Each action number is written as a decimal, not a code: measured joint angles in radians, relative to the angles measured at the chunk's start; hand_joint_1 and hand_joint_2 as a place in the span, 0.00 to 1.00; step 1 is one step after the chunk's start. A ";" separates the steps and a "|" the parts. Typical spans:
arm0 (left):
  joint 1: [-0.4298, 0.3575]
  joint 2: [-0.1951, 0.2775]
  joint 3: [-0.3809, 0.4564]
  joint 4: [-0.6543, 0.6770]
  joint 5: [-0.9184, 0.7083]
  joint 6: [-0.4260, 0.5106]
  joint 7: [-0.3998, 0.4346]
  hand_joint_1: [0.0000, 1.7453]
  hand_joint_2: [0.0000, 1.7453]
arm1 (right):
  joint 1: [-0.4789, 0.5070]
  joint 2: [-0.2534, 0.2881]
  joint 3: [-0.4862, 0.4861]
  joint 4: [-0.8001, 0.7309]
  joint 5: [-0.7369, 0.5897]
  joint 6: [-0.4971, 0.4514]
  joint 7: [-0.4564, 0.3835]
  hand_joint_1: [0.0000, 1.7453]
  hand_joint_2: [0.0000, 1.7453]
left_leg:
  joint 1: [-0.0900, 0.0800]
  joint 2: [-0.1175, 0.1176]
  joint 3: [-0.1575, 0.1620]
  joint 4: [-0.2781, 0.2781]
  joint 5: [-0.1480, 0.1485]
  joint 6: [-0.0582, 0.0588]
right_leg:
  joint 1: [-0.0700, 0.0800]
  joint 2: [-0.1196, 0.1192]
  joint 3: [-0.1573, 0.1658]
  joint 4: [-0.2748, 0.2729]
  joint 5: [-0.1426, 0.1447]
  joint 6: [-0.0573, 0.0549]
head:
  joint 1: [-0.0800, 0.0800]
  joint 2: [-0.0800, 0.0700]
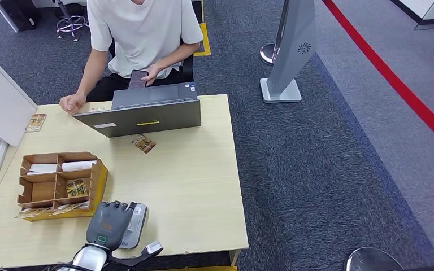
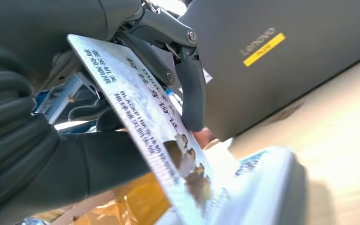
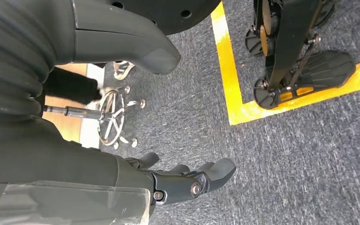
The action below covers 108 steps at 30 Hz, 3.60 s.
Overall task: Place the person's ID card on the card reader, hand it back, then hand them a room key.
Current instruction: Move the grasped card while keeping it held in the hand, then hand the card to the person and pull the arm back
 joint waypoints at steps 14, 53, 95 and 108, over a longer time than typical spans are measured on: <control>0.010 -0.020 0.032 0.003 0.000 0.010 -0.016 1.00 1.00 | 0.000 0.001 -0.006 0.000 0.004 0.005 -0.009 0.00 1.00 | 0.000 0.000 0.000 0.000 0.000 0.000 | 0.000 -0.001 0.000 0.000 0.000 0.000 | 0.000 0.000; -0.637 -0.088 0.300 0.340 0.000 0.068 -0.141 1.00 1.00 | -0.004 0.001 0.036 0.000 0.105 0.035 -0.004 0.00 1.00 | 0.000 0.000 0.000 0.000 0.002 -0.001 | 0.000 0.000 -0.001 0.001 0.001 0.000 | 0.000 0.000; -0.822 -0.062 0.419 0.690 0.002 0.137 -0.214 0.00 1.00 | -0.007 0.001 0.062 0.000 0.136 0.043 0.009 0.00 1.00 | 0.000 0.000 0.000 0.000 0.003 -0.002 | 0.000 0.001 -0.001 0.002 0.002 0.000 | 0.000 0.000; -0.294 -0.054 0.511 0.209 0.007 0.144 -0.302 0.00 1.00 | -0.002 0.004 0.037 0.002 0.076 0.016 0.017 0.00 1.00 | -0.001 0.006 0.001 0.000 -0.001 -0.001 | -0.001 0.007 -0.001 0.001 0.000 -0.001 | 0.000 0.000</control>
